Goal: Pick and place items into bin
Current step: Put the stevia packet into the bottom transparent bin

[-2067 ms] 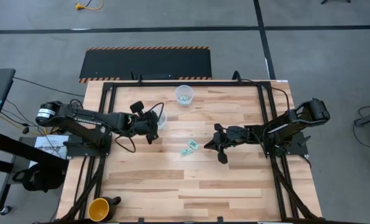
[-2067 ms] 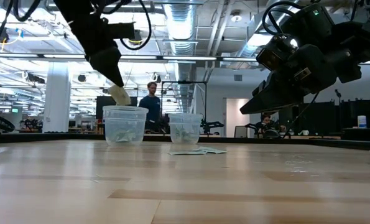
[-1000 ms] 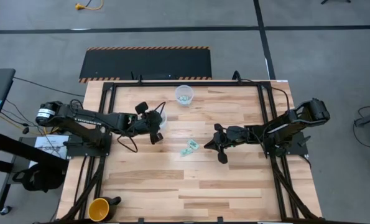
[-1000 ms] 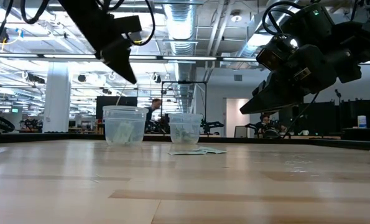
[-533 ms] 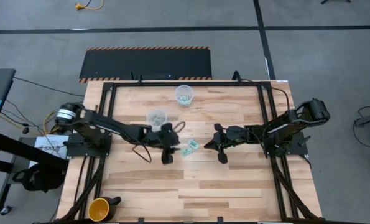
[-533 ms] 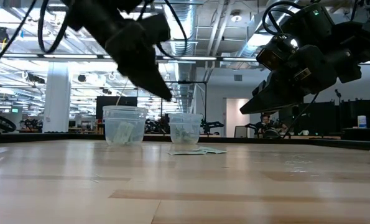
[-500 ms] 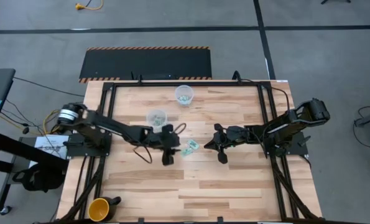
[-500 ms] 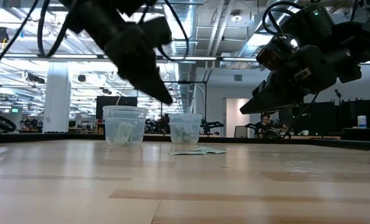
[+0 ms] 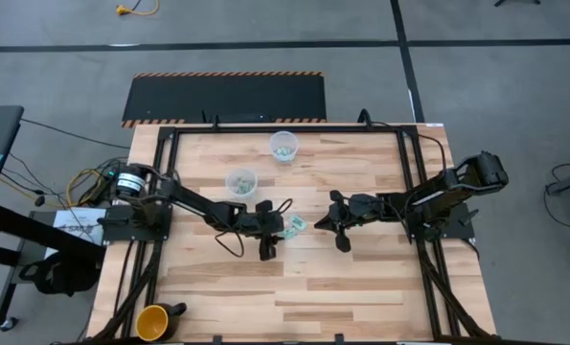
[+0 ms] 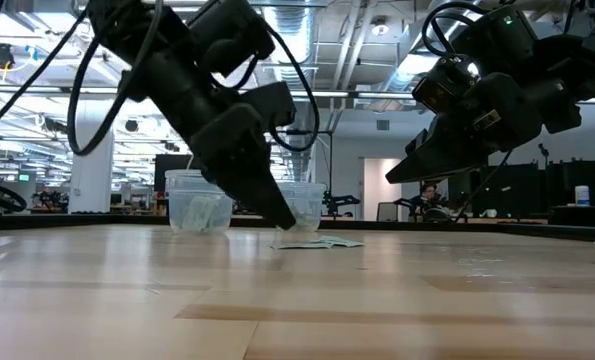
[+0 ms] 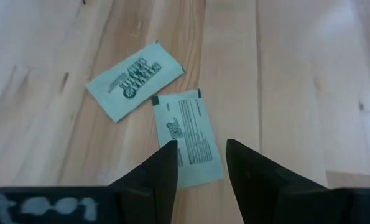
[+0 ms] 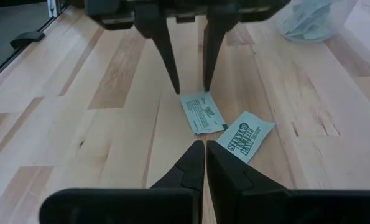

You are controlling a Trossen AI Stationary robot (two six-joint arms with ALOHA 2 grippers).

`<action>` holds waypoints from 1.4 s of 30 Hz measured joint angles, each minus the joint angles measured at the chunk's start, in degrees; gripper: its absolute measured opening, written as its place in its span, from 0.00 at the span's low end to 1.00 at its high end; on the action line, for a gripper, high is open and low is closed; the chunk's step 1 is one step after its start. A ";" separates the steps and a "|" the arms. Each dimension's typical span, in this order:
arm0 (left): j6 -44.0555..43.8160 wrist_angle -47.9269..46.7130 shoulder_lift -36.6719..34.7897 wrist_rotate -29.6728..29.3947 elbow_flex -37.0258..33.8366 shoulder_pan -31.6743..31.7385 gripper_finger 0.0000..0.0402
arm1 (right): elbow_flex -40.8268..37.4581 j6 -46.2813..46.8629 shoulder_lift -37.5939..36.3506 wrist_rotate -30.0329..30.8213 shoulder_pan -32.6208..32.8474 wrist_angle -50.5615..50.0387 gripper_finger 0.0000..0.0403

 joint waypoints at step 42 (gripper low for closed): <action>0.43 -2.55 5.23 -1.65 2.66 -1.66 0.01 | 0.00 0.00 0.00 0.01 0.00 0.00 0.02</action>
